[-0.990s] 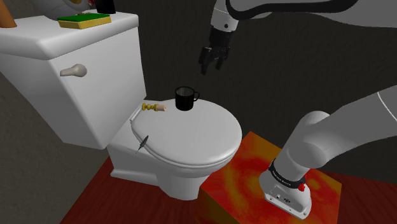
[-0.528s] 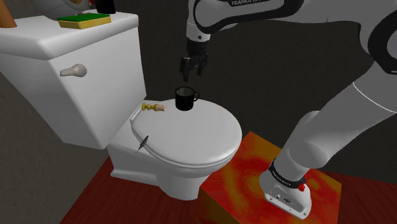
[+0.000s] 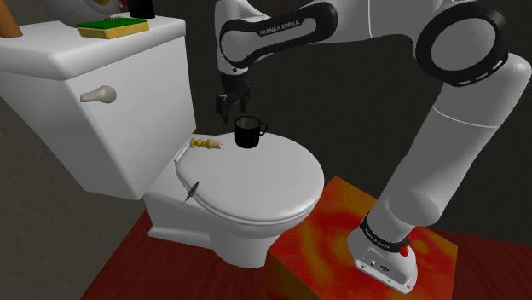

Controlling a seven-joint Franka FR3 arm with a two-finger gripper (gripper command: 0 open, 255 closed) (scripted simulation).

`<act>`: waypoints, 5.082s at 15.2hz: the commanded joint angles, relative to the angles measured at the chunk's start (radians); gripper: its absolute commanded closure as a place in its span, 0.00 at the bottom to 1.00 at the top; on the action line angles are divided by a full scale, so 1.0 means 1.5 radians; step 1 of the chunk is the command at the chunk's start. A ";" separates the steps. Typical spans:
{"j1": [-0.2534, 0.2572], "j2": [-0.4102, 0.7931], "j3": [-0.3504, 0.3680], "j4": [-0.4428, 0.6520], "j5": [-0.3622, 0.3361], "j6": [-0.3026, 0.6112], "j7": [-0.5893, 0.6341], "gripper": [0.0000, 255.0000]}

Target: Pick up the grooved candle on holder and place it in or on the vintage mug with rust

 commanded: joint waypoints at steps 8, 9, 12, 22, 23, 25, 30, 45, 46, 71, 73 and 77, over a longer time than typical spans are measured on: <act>0.044 0.256 0.013 0.223 -0.070 -0.026 -0.004 0.00; 0.050 0.286 0.013 0.254 -0.078 -0.033 -0.006 0.00; 0.058 0.322 0.012 0.284 -0.086 -0.034 -0.009 0.00; 0.055 0.334 0.009 0.243 -0.090 0.018 -0.005 0.00; 0.055 0.334 0.009 0.243 -0.090 0.018 -0.005 0.00; 0.055 0.334 0.009 0.243 -0.090 0.018 -0.005 0.00; 0.055 0.334 0.009 0.242 -0.090 0.018 -0.005 1.00; 0.055 0.306 0.012 0.281 -0.083 -0.047 -0.013 1.00; 0.055 0.304 0.013 0.286 -0.082 -0.055 -0.014 1.00; 0.067 0.296 0.016 0.500 -0.077 -0.274 -0.036 1.00; 0.055 0.266 0.015 0.457 -0.073 -0.260 -0.045 1.00; 0.011 0.163 0.006 0.305 -0.058 -0.206 -0.085 1.00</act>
